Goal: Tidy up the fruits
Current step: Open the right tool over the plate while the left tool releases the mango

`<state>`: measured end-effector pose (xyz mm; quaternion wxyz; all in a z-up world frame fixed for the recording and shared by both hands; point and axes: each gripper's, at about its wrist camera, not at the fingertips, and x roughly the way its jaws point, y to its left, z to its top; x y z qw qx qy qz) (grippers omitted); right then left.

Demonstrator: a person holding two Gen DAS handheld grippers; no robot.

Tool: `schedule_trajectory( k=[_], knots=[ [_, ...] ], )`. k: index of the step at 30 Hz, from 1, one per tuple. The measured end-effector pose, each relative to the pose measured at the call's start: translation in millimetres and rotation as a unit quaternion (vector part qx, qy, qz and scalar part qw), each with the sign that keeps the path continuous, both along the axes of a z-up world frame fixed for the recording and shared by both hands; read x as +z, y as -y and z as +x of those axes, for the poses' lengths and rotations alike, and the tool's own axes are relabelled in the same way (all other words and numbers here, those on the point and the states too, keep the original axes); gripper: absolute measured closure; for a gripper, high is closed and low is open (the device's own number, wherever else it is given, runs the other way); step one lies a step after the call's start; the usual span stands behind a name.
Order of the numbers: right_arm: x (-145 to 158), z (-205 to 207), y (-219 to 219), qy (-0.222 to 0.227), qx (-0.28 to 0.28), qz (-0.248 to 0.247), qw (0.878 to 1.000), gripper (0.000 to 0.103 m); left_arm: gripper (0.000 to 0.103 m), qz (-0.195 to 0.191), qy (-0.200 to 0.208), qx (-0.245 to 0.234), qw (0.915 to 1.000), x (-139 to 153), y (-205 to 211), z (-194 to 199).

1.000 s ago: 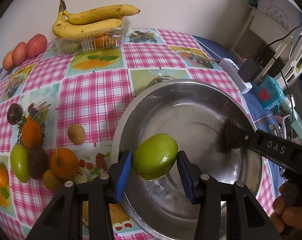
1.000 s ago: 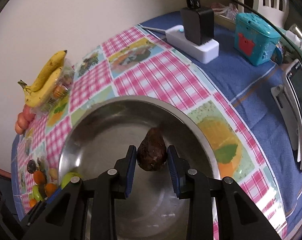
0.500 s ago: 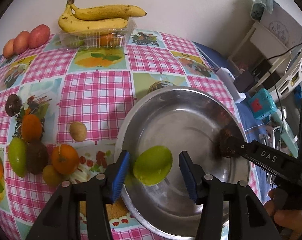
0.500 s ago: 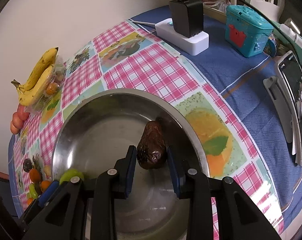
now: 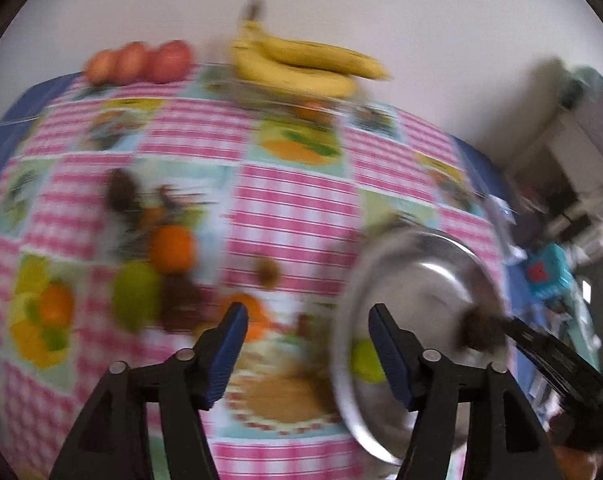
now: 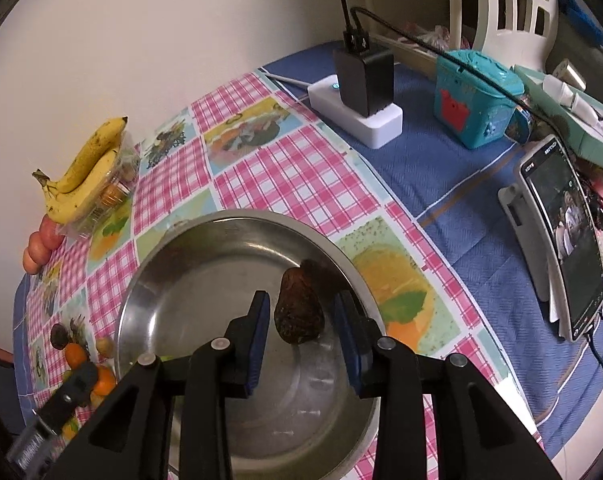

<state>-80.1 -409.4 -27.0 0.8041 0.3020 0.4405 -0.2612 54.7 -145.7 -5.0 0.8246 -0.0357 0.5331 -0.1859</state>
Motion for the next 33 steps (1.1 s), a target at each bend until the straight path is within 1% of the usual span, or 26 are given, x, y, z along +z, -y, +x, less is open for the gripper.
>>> schedule_trajectory(
  k=[2, 3, 4, 5, 7, 8, 9, 10, 12, 14, 17, 19, 22, 28, 31, 33],
  knots=[
    [1.4, 1.2, -3.6, -0.001, 0.006, -0.003, 1.000, 0.068, 0.030, 0.019, 0.002, 0.033, 0.9993, 1.6, -16.5, 6.4],
    [1.6, 1.9, -6.1, -0.002, 0.010, -0.004, 1.000, 0.062, 0.026, 0.026, 0.004, 0.050, 0.9984, 2.1, -25.7, 9.5],
    [1.7, 2.7, -8.6, -0.002, 0.015, -0.004, 1.000, 0.052, 0.020, 0.032, 0.005, 0.062, 0.9976, 2.1, -33.4, 11.2],
    [2.1, 4.3, -12.0, 0.001, 0.022, -0.003, 1.000, 0.049, 0.018, 0.039, 0.008, 0.078, 0.9962, 2.7, -42.9, 13.8],
    [2.9, 6.9, -18.1, 0.005, 0.032, -0.001, 0.999, 0.048, 0.009, 0.050, 0.014, 0.101, 0.9935, 4.0, -58.0, 18.2],
    [3.6, 8.9, -21.9, 0.006, 0.036, -0.001, 0.999, 0.047, 0.007, 0.054, 0.017, 0.113, 0.9919, 5.0, -66.2, 20.5],
    [4.0, 10.4, -25.2, 0.005, 0.038, -0.003, 0.999, 0.042, 0.004, 0.058, 0.022, 0.128, 0.9898, 6.7, -75.2, 21.6],
    [5.1, 12.6, -29.9, 0.006, 0.045, -0.005, 0.999, 0.033, 0.002, 0.058, 0.025, 0.139, 0.9882, 7.8, -82.7, 22.6],
    [7.6, 17.5, -39.8, 0.010, 0.060, -0.011, 0.998, 0.025, 0.001, 0.056, 0.029, 0.155, 0.9859, 10.7, -94.3, 23.1],
    [9.6, 23.4, -50.5, 0.011, 0.076, -0.015, 0.997, 0.025, 0.001, 0.054, 0.033, 0.171, 0.9832, 13.2, -107.0, 23.0],
    [8.9, 31.8, -65.1, 0.009, 0.098, -0.021, 0.995, 0.023, 0.000, 0.063, 0.042, 0.192, 0.9786, 17.7, -123.5, 21.3],
    [7.5, 36.6, -75.4, 0.007, 0.114, -0.025, 0.993, 0.018, 0.000, 0.064, 0.047, 0.204, 0.9758, 21.0, -133.7, 19.4],
    [6.8, 42.3, -89.9, 0.009, 0.137, -0.037, 0.990, 0.013, 0.000, 0.062, 0.053, 0.215, 0.9732, 24.9, -148.2, 17.3],
    [8.8, 48.0, -115.0, 0.029, 0.166, -0.059, 0.984, 0.011, 0.000, 0.056, 0.069, 0.238, 0.9671, 28.3, -174.0, 19.4],
    [10.3, 51.4, -127.9, 0.036, 0.175, -0.074, 0.981, 0.011, 0.000, 0.053, 0.078, 0.240, 0.9662, 30.9, -183.3, 22.0],
    [11.8, 53.3, -133.9, 0.045, 0.179, -0.073, 0.980, 0.011, 0.000, 0.048, 0.087, 0.238, 0.9661, 32.4, -190.0, 24.0]
  ],
)
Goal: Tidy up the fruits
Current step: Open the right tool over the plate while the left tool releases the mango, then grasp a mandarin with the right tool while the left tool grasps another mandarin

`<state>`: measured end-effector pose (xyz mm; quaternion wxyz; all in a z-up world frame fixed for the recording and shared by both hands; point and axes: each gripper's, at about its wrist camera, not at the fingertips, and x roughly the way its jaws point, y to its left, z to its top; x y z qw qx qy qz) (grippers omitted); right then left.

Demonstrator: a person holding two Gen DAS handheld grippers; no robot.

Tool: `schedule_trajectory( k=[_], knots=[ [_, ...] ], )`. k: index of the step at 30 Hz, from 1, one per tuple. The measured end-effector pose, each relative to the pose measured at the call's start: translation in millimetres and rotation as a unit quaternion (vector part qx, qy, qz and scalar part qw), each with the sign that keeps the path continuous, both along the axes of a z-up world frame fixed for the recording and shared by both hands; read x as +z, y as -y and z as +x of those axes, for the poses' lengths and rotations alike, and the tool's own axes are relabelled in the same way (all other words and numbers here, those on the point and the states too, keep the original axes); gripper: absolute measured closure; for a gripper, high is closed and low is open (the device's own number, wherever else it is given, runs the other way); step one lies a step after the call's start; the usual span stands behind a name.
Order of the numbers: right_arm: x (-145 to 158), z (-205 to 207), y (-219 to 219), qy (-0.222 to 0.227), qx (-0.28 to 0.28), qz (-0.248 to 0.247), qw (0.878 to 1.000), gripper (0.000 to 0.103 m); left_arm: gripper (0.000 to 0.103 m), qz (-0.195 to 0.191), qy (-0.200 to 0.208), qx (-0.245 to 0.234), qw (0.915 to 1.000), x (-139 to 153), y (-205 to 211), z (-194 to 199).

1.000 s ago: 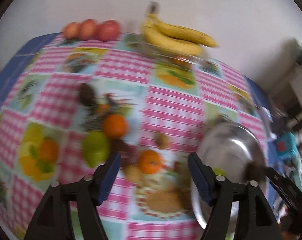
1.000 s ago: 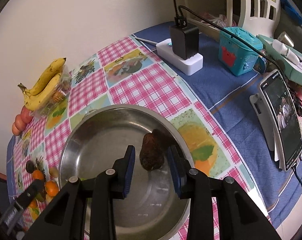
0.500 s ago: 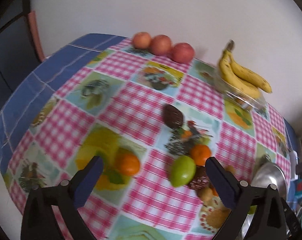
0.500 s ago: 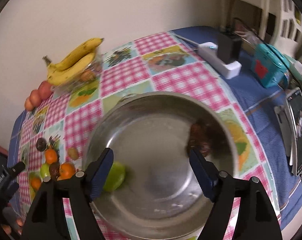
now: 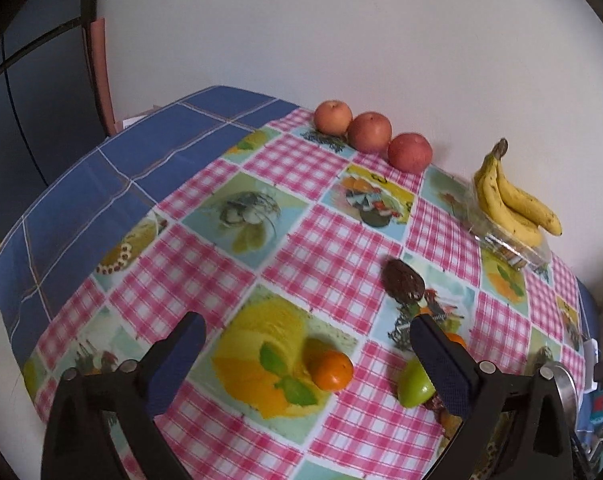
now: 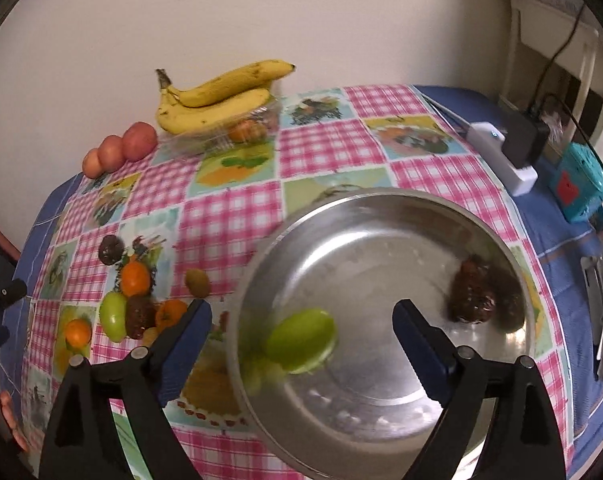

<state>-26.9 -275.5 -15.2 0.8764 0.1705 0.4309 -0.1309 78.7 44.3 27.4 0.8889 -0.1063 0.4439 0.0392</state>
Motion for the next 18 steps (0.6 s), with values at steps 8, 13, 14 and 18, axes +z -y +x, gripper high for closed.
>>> schedule_trajectory(
  k=[8, 13, 14, 18],
  knots=[
    [5.4, 13.1, -28.2, 0.025, 0.036, 0.043, 0.998, 0.011, 0.000, -0.040, 0.004, -0.003, 0.9992, 0.9, -28.1, 9.7],
    [11.2, 23.3, -50.9, 0.036, 0.065, 0.043, 0.996, 0.011, 0.000, -0.069, -0.004, -0.014, 0.9975, -0.7, -37.9, 12.9],
    [11.1, 25.4, -53.9, 0.037, 0.068, 0.045, 0.996, 0.011, 0.000, -0.070, -0.006, -0.016, 0.9974, -1.5, -38.5, 13.3],
    [9.6, 32.3, -62.0, 0.036, 0.075, 0.053, 0.995, 0.011, 0.000, -0.067, -0.029, -0.028, 0.9969, -9.3, -35.7, 17.9]
  ],
)
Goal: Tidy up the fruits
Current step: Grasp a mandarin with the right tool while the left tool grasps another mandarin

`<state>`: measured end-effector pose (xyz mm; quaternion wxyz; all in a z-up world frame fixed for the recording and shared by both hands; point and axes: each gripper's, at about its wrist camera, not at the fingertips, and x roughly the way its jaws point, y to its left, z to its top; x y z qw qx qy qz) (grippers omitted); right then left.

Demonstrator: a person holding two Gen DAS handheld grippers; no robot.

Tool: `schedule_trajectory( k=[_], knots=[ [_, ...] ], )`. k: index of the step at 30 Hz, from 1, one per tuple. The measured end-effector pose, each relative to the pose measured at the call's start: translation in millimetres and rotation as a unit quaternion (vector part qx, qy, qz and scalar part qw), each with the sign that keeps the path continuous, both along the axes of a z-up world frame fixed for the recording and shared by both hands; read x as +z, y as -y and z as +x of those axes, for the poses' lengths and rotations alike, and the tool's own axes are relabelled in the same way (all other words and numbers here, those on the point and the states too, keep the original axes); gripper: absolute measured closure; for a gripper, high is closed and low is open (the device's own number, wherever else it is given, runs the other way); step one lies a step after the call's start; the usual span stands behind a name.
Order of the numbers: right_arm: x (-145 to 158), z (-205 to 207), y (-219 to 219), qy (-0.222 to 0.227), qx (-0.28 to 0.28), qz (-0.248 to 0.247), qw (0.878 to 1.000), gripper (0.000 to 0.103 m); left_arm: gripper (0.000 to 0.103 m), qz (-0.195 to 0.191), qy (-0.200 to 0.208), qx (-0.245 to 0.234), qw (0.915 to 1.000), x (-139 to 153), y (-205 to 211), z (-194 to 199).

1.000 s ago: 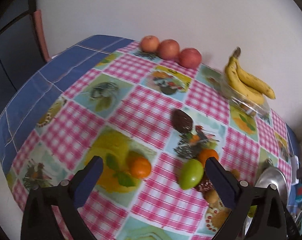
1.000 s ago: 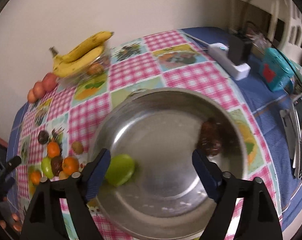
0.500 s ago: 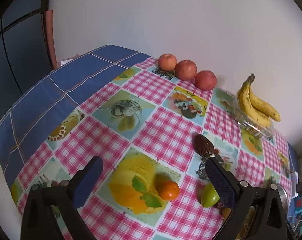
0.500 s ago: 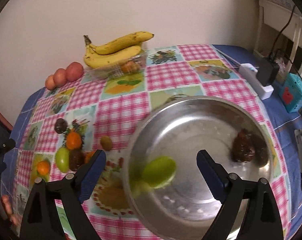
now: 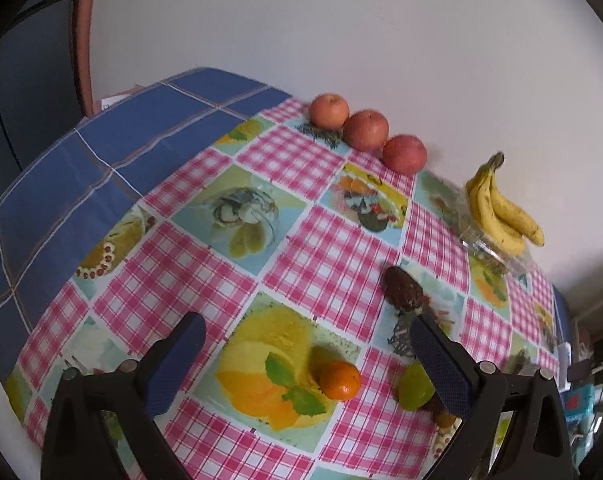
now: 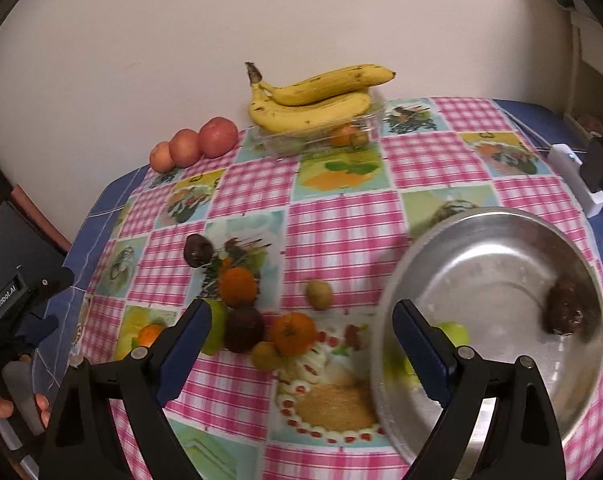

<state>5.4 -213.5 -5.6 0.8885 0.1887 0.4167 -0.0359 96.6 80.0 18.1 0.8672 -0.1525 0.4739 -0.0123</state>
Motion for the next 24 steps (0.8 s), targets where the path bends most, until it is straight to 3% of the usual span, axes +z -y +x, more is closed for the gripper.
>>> schedule_trajectory(
  k=[3, 8, 11, 14, 16, 20, 24],
  knots=[
    [-2.7, 5.3, -4.1, -0.003, 0.001, -0.003, 1.000, 0.012, 0.000, -0.010, -0.016, -0.005, 0.9998, -7.5, 3.5, 3.6],
    [-7.6, 13.7, -9.4, -0.009, 0.006, 0.003, 1.000, 0.031, 0.003, -0.023, -0.042, -0.015, 0.9987, -21.5, 13.1, 7.0],
    [-15.5, 19.0, -10.5, -0.021, 0.005, 0.001, 1.000, 0.048, 0.015, -0.025, -0.060, -0.026, 0.9976, -31.4, 21.9, 9.3],
    [-29.0, 24.6, -9.7, -0.040, 0.006, 0.009, 0.999, 0.053, 0.016, -0.020, -0.076, -0.038, 0.9962, -41.4, 31.6, 11.2],
    [-37.0, 27.2, -9.7, -0.053, 0.006, 0.010, 0.999, 0.058, 0.026, -0.022, -0.084, -0.046, 0.9952, -46.2, 36.3, 12.0],
    [-48.6, 29.5, -11.4, -0.069, 0.013, 0.012, 0.997, 0.061, 0.034, -0.025, -0.102, -0.053, 0.9930, -57.3, 42.9, 13.1],
    [-57.0, 31.9, -13.4, -0.083, 0.016, 0.007, 0.996, 0.068, 0.055, -0.037, -0.118, -0.055, 0.9909, -64.1, 43.6, 13.2]
  ],
)
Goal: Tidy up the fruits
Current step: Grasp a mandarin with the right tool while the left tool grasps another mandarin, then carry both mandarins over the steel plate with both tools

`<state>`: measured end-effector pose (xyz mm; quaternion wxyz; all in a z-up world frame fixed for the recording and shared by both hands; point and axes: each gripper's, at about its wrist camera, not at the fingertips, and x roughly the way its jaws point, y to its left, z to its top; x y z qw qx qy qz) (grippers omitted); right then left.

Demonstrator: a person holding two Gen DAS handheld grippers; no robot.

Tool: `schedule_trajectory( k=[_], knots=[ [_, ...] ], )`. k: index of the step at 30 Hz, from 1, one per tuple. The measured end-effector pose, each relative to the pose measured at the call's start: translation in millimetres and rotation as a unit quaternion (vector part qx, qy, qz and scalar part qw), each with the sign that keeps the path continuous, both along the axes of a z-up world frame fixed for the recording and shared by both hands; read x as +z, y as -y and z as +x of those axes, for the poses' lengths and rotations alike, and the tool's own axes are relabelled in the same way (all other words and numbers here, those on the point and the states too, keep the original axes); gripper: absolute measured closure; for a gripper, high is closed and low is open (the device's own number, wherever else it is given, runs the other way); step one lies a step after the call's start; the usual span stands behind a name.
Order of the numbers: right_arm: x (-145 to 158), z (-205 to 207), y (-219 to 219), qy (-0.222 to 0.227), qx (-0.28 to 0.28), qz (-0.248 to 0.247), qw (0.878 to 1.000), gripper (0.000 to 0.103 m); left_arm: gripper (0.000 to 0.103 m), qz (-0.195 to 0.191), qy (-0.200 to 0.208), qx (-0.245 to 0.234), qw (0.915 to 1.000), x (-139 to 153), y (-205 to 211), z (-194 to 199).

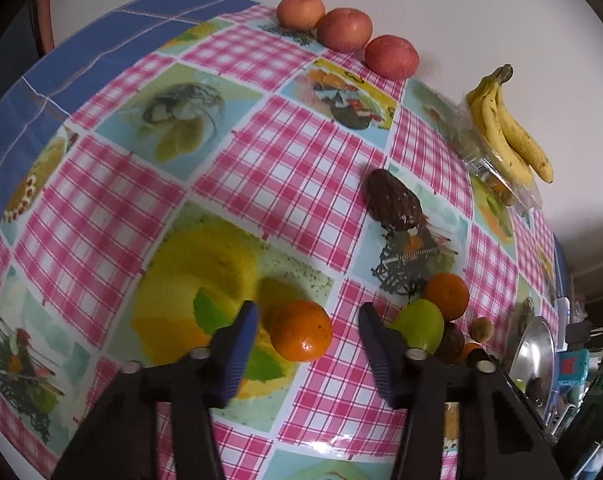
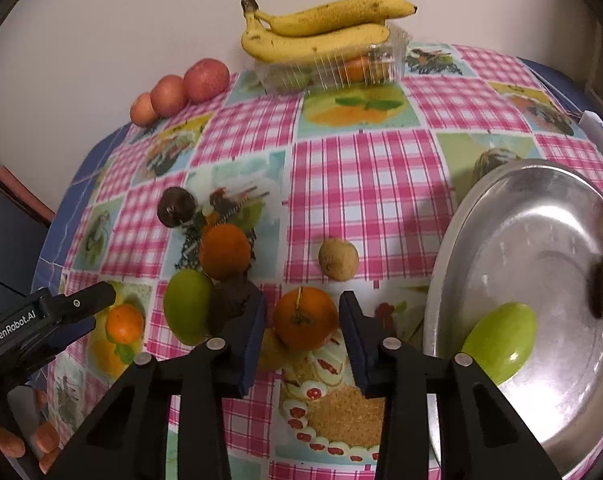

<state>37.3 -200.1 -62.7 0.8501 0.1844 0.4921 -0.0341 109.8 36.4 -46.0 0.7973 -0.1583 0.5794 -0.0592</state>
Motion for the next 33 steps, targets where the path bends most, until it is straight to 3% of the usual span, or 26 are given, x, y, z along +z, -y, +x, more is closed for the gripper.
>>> schedule_trajectory(
  k=[7, 15, 26, 33],
  knots=[
    [0.1, -0.4, 0.6, 0.000, 0.003, -0.002, 1.000, 0.068, 0.065, 0.002, -0.014, 0.005, 0.9999, -9.2, -1.1, 0.2],
    [-0.4, -1.0, 2.4, -0.001, -0.001, 0.007, 1.000, 0.069, 0.068, -0.029, -0.013, 0.018, 0.9993, -8.4, -6.9, -1.3],
    [24.3, -10.7, 16.5, 0.029, -0.019, 0.033, 0.999, 0.069, 0.068, -0.043, 0.041, 0.020, 0.9980, 27.5, -9.3, -5.9],
    [41.9, -24.5, 43.5, 0.044, -0.055, 0.023, 0.997, 0.069, 0.068, -0.042, 0.069, -0.009, 0.9967, 46.2, 15.9, -12.2]
  ],
)
